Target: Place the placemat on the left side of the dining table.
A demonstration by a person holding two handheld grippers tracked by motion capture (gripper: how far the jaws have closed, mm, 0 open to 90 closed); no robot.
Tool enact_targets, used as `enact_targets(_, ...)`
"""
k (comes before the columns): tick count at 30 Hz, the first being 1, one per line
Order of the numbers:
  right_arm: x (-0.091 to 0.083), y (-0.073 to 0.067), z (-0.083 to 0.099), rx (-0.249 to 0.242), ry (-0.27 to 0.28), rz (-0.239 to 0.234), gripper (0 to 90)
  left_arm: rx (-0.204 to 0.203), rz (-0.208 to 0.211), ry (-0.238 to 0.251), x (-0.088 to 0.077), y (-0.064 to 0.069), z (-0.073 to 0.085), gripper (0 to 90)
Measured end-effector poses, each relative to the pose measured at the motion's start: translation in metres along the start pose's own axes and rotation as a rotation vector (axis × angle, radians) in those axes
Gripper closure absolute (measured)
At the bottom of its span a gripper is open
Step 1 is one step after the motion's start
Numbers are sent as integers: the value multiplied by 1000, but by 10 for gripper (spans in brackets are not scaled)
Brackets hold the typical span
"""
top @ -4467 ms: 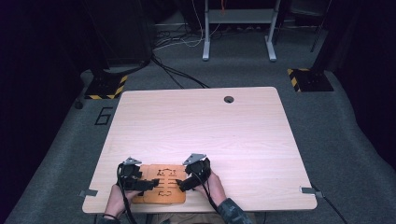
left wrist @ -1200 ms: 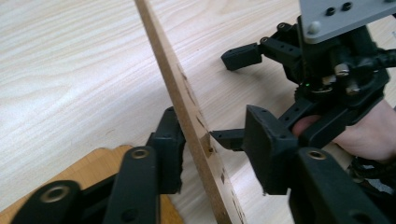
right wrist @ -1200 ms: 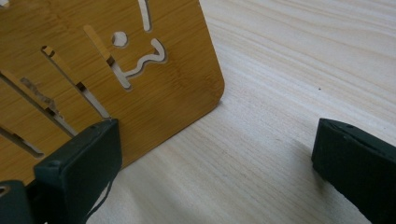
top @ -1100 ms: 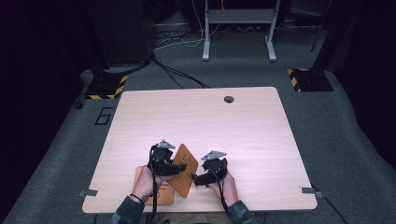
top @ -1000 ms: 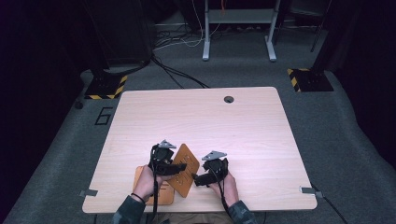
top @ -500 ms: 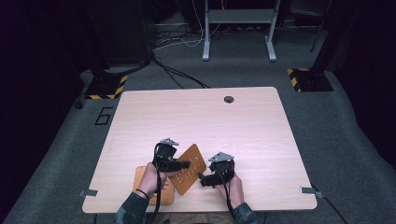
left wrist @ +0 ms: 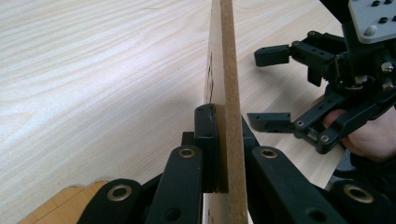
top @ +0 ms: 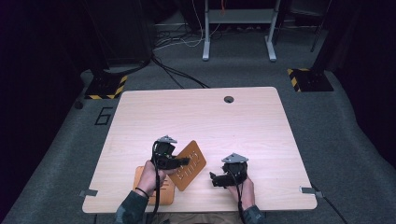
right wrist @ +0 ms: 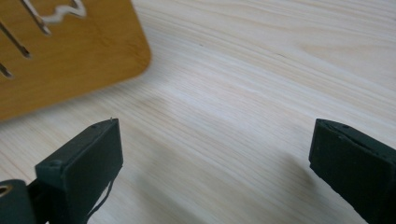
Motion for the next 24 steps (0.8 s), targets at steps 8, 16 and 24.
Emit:
enact_targets(8,-15,22,7,17,-2,58,14,-21,-30,32,-11,-10,-2,862)
enact_targets(16,-33,53,14,63,2,126,13,-59,-65,73,-28,-26,-3,861)
enact_targets(24,-50,81,25,92,-6,206,15,-88,-103,110,-42,-41,-4,861)
Point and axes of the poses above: each handheld gripper's, and its own axes: x roughly forward along the jaws, z roughly out of its underside, y roughly to its right, the point moved 2 cm from there along x, roughly forward along the jaws, and after that the axes turned 5 degrees about y, right-handed, at the moved point
